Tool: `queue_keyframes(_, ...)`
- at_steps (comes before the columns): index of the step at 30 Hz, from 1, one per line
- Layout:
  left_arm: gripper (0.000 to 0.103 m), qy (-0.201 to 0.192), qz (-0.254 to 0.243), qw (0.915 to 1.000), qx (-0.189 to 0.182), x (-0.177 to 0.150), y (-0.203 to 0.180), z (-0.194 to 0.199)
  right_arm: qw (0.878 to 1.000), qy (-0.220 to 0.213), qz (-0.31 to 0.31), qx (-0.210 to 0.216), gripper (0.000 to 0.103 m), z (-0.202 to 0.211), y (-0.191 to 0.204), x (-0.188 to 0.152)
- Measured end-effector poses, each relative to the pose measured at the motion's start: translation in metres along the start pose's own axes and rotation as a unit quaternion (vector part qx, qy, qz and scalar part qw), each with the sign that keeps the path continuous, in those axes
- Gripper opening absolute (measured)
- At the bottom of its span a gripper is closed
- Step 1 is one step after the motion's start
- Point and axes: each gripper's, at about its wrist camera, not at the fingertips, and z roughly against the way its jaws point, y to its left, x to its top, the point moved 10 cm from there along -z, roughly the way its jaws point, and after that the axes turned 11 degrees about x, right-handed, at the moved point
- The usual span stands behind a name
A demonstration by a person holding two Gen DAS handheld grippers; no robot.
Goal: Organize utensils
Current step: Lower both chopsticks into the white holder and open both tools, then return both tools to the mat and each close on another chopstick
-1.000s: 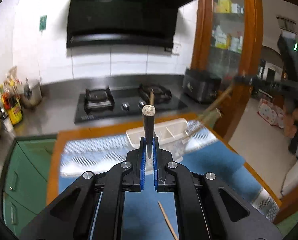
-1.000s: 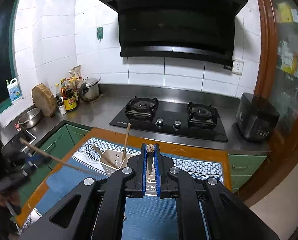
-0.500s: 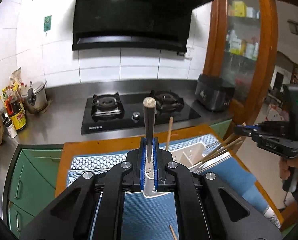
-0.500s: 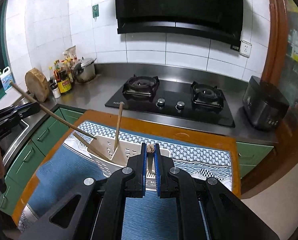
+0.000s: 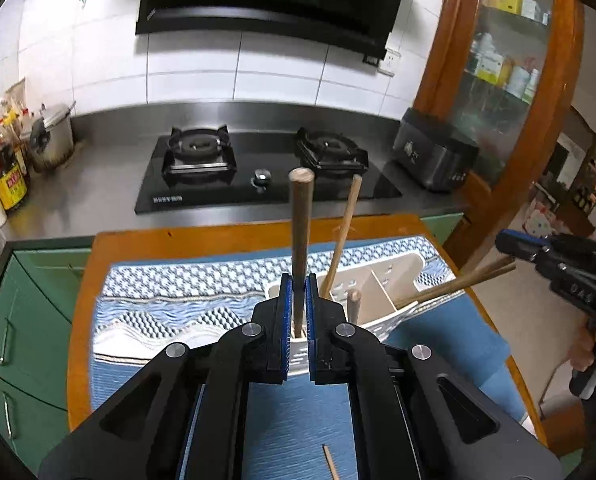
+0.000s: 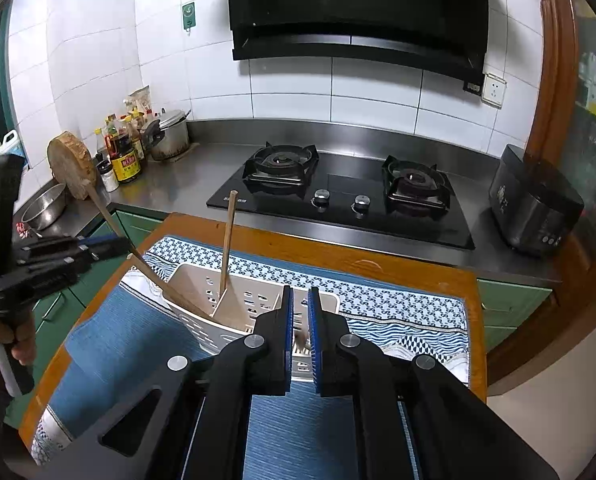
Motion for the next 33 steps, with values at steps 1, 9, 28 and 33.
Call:
queue_keyframes(1, 0.005, 0.002, 0.000, 1.0000, 0.001, -0.002, -0.001, -0.003, 1.000, -0.003, 0.001, -0.001, 0.012, 0.002, 0.001, 0.000)
queue_keyframes(9, 0.009, -0.007, -0.010, 0.9999, 0.005, -0.003, -0.007, -0.003, 0.999, -0.041, 0.010, 0.001, 0.020, 0.039, 0.010, -0.008)
queue_keyframes(28, 0.032, -0.050, 0.011, 0.9987, 0.004, -0.062, 0.007, 0.089, 0.999, 0.016, -0.022, 0.045, 0.025, 0.052, 0.080, -0.202)
queue_keyframes(33, 0.032, -0.040, 0.018, 0.9990, -0.010, -0.110, 0.005, 0.096, 0.995, 0.050, -0.056, 0.069, 0.021, 0.039, 0.104, -0.269)
